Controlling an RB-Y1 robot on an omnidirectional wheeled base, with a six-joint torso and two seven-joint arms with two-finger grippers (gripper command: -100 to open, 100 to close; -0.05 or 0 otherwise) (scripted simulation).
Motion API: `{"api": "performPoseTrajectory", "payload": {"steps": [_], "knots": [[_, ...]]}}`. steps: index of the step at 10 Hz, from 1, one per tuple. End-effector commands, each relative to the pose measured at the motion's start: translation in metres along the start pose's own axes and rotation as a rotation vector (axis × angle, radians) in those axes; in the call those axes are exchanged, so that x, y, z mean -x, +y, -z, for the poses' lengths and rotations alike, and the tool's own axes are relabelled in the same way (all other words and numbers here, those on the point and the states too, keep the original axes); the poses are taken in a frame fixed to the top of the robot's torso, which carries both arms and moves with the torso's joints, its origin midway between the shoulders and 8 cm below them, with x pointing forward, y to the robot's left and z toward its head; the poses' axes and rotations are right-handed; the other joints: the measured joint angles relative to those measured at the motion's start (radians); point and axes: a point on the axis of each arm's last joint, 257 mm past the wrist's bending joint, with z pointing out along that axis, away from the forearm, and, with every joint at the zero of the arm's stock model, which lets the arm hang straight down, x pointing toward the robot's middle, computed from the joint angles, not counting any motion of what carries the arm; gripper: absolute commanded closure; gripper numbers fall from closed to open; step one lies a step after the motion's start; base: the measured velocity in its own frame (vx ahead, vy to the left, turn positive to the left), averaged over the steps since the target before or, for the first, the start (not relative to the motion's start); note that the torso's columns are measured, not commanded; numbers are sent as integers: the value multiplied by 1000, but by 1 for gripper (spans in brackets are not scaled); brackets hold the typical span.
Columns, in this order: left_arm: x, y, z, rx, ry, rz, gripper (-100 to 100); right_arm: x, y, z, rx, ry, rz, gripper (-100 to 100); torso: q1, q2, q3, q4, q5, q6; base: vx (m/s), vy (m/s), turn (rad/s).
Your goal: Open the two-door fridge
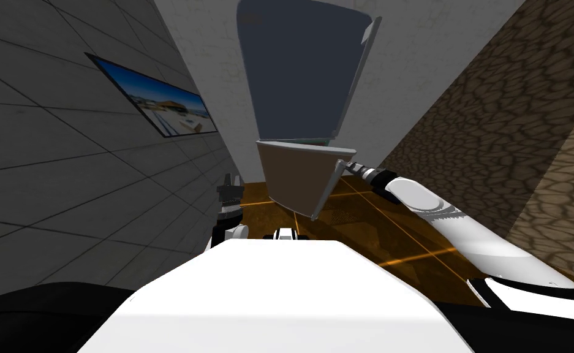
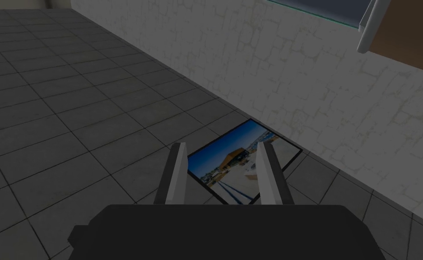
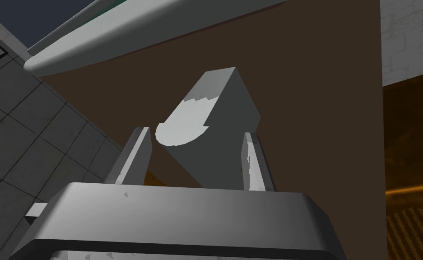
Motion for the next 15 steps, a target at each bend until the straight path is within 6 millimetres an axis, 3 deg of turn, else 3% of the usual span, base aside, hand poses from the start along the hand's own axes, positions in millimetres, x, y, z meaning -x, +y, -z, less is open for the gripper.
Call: {"api": "performPoseTrajectory", "payload": {"steps": [1,9,10,11,15], "knots": [[0,0,0,0,0,0,0,-3,13,3,26,11,-9,100,-2,-1,0,0,0,-2,-140,256,-124],[0,0,0,0,0,0,0,-20,37,11,78,47,-12,100,-5,0,1,2,-1,0,-102,202,-82],[0,0,0,0,0,-1,0,-21,49,14,101,52,-17,100,-11,-2,-1,3,-1,0,-33,150,-129],[0,0,0,0,0,0,0,-21,49,14,101,52,-17,100,-8,0,0,2,-2,5,-29,197,-104],[0,0,0,0,0,0,0,-30,65,21,135,72,-21,100,-3,-2,-1,-1,-1,0,-54,254,-103]]}}
